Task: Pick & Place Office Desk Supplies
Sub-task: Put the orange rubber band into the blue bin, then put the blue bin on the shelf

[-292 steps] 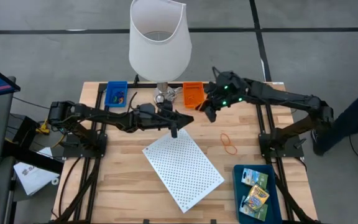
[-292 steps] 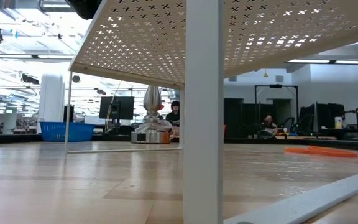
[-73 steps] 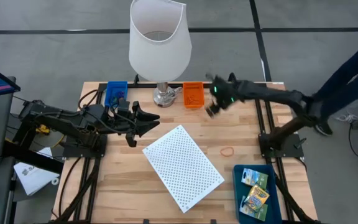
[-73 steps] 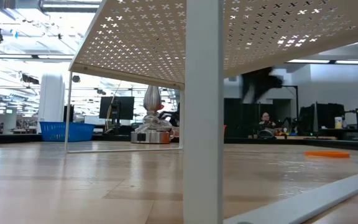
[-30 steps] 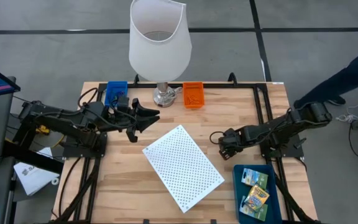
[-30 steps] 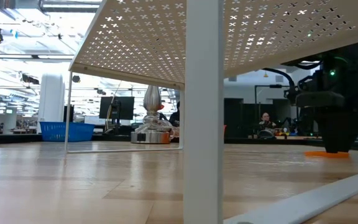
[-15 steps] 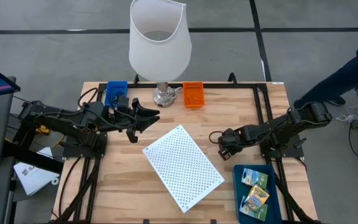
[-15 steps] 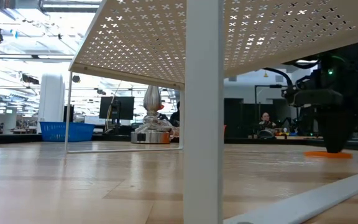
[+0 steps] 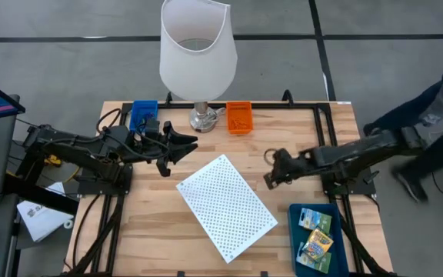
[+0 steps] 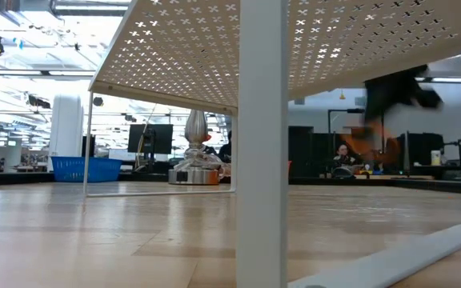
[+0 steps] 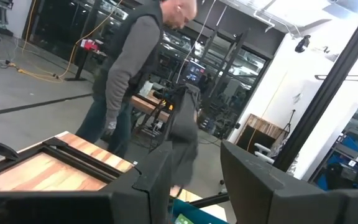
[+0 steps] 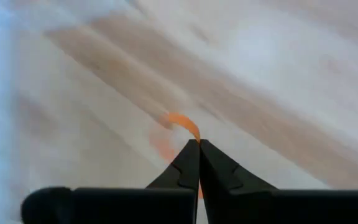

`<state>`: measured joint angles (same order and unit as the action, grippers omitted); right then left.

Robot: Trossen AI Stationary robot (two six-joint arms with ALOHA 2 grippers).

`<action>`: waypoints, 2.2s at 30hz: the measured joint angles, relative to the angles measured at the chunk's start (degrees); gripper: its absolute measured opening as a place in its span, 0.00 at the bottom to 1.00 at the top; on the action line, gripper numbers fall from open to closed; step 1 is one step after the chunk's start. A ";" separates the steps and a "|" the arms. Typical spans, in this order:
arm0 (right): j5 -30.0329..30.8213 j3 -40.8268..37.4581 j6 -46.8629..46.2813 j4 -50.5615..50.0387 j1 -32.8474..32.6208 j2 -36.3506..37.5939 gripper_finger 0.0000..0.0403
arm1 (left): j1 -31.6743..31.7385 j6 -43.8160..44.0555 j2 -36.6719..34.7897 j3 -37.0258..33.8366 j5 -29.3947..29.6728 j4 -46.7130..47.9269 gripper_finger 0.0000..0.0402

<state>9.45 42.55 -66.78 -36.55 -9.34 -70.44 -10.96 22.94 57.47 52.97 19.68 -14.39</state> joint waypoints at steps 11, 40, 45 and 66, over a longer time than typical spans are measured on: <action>0.99 8.99 19.49 13.02 18.62 1.39 0.00 | 0.00 0.00 0.00 0.00 0.00 -0.04 0.33; -19.91 30.44 34.42 20.80 48.67 -34.70 0.00 | 0.00 -0.04 0.00 0.00 0.48 -0.63 0.33; -19.84 30.44 35.17 20.04 49.20 -34.72 0.00 | 0.00 -0.09 0.00 0.00 0.48 -0.70 0.33; -18.47 30.44 35.47 19.03 49.13 -34.72 0.44 | 0.00 -0.63 0.00 0.00 0.46 -0.63 0.33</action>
<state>-9.02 72.99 -31.31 -17.52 39.79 -105.16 -10.96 22.31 57.47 52.97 20.14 -15.03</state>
